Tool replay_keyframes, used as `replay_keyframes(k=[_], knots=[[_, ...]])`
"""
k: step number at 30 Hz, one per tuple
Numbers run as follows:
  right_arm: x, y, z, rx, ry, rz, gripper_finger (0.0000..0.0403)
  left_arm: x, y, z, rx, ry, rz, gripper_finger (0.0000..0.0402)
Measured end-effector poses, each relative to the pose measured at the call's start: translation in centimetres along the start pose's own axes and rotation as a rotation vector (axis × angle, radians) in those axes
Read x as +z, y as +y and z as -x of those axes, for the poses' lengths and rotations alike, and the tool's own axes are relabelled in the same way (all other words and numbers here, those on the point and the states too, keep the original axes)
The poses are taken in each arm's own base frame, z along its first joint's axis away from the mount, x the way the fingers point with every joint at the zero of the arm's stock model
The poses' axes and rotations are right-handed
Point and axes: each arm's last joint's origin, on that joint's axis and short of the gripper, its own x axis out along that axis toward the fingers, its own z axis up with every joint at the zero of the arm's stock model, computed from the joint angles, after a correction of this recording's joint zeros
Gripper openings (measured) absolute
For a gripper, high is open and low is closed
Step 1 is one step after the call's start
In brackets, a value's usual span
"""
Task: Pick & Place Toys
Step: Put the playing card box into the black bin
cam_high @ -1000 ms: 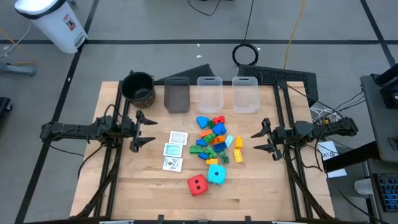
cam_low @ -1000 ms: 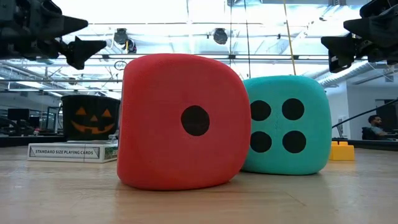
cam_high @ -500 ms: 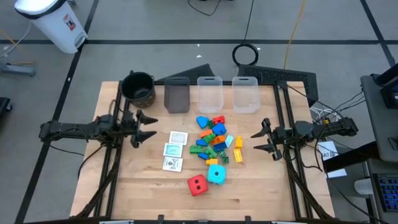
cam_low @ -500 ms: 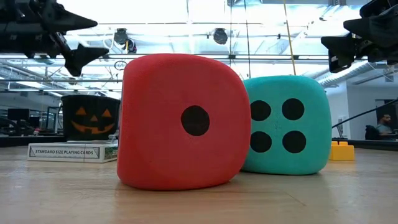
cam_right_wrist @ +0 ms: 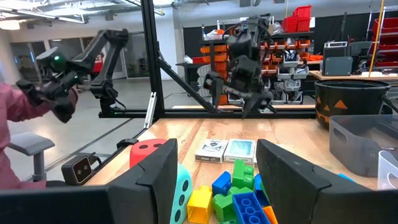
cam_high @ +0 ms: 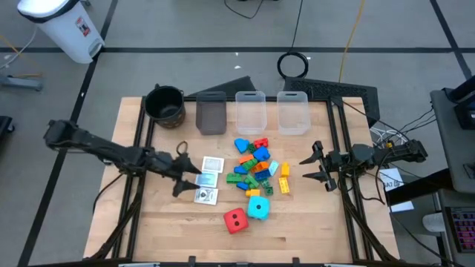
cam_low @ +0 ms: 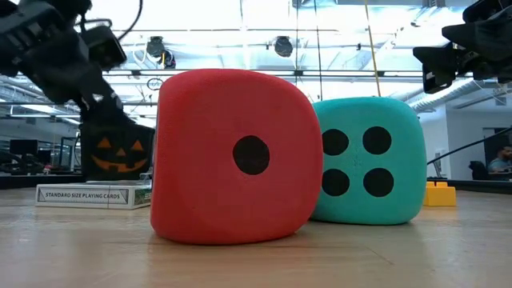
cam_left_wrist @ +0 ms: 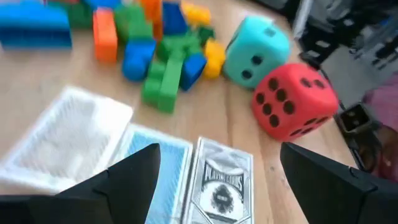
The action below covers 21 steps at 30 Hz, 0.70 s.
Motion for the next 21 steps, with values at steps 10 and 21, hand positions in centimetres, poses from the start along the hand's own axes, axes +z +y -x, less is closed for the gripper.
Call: replay_keyframes(k=[10, 21], knots=[[0.0, 0.0, 0.0, 0.000, 0.000, 0.000, 0.0187, -1.9, 0.6, -4.1, 0.156, 0.167, 0.041, 0.0337], [0.0, 0.0, 0.0, 0.000, 0.000, 0.000, 0.0187, -1.3, -1.7, -8.3, -0.014, 0.238, 0.059, 0.0337]])
